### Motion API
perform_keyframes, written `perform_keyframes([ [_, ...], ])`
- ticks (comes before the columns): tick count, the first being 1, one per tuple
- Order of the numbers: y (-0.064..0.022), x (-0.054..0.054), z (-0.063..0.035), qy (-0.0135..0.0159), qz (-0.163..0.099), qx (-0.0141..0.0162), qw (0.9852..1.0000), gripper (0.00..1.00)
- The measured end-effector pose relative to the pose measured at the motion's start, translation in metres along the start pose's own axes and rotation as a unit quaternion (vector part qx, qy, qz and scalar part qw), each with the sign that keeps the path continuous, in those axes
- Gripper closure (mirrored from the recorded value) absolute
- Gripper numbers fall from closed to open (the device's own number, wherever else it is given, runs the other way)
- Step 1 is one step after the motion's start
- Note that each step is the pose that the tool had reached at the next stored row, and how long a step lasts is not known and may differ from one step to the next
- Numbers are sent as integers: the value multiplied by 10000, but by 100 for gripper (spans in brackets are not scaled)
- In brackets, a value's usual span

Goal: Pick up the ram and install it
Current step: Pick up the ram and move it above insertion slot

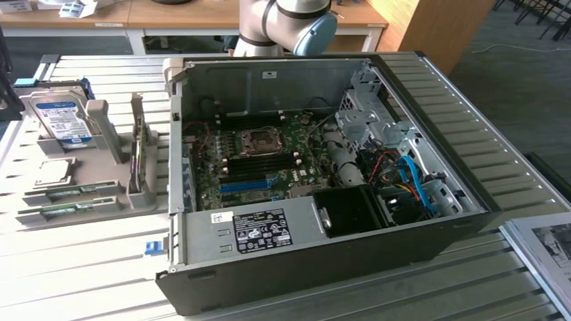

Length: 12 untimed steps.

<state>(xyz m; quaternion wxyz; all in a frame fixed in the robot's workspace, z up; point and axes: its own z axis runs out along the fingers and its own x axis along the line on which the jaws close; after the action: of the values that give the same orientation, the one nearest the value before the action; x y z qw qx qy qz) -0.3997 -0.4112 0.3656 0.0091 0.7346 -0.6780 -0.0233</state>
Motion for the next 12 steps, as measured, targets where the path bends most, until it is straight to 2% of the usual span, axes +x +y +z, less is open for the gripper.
perform_keyframes([
  [12, -9, 18, 218, 0, 0, 0, 10000, 76],
])
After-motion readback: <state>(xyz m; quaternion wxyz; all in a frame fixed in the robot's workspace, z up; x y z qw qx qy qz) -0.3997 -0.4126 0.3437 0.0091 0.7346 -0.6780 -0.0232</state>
